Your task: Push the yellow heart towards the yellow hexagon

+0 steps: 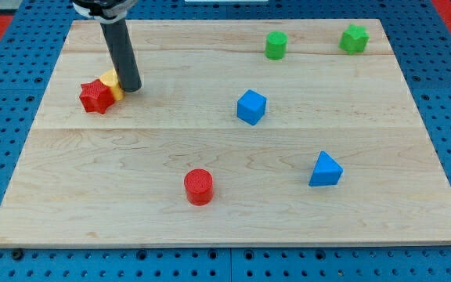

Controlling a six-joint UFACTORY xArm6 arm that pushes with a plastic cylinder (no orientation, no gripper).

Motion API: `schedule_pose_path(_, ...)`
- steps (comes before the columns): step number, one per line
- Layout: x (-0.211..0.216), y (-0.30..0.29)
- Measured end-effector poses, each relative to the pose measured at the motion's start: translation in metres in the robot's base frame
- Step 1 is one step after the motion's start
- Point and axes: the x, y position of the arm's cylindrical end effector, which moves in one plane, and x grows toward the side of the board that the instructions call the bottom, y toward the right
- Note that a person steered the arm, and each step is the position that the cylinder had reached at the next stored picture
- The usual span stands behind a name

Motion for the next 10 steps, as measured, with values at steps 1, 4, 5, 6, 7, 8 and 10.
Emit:
schedule_pose_path(1,0.033,-0.019)
schedule_pose_path(4,0.050,-0.046)
schedule_pose_path(5,0.038,-0.018)
schedule_pose_path(6,0.003,-0.018)
schedule_pose_path(7,0.026,-0.021)
schedule_pose_path(8,0.024,-0.080)
schedule_pose_path(10,0.003,0.026)
